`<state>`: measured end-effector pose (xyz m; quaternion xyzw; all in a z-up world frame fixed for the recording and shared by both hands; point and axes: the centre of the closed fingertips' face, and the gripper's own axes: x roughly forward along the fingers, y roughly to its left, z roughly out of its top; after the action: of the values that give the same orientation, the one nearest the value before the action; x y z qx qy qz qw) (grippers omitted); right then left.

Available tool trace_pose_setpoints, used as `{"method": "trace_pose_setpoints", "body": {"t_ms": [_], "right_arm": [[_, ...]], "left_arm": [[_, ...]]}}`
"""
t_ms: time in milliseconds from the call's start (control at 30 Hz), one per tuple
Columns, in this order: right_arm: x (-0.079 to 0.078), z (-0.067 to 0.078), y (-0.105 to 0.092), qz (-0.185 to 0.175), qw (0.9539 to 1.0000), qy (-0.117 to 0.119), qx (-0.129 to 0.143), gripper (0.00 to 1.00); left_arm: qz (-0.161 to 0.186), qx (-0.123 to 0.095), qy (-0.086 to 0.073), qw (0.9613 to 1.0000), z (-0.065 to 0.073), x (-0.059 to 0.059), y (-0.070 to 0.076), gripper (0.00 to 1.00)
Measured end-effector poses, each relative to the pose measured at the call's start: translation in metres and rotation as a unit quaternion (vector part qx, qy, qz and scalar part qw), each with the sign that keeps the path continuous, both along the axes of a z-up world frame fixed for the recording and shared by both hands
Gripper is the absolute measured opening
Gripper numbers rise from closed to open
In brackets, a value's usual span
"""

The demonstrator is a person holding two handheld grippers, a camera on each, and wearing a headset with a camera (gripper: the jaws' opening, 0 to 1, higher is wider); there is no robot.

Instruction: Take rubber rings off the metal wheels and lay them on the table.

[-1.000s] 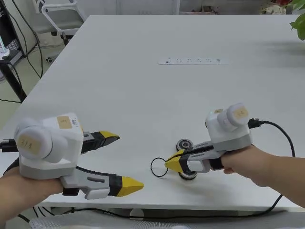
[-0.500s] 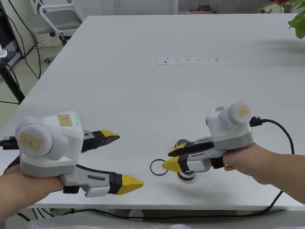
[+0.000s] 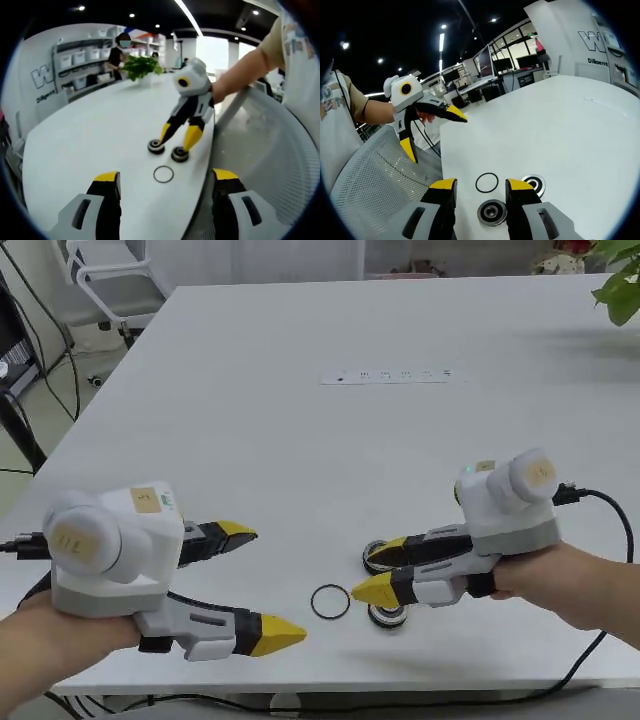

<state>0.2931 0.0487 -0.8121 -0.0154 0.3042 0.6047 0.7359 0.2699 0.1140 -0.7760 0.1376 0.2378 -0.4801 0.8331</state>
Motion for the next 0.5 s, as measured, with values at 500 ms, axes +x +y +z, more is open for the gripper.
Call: {"method": "trace_pose_setpoints", "body": {"t_ms": [500], "right_arm": [[0.000, 0.004, -0.034, -0.009, 0.9999, -0.006, -0.007, 0.40]], "left_arm": [[-0.025, 0.009, 0.001, 0.9997, -0.001, 0.008, -0.017, 0.74]]}}
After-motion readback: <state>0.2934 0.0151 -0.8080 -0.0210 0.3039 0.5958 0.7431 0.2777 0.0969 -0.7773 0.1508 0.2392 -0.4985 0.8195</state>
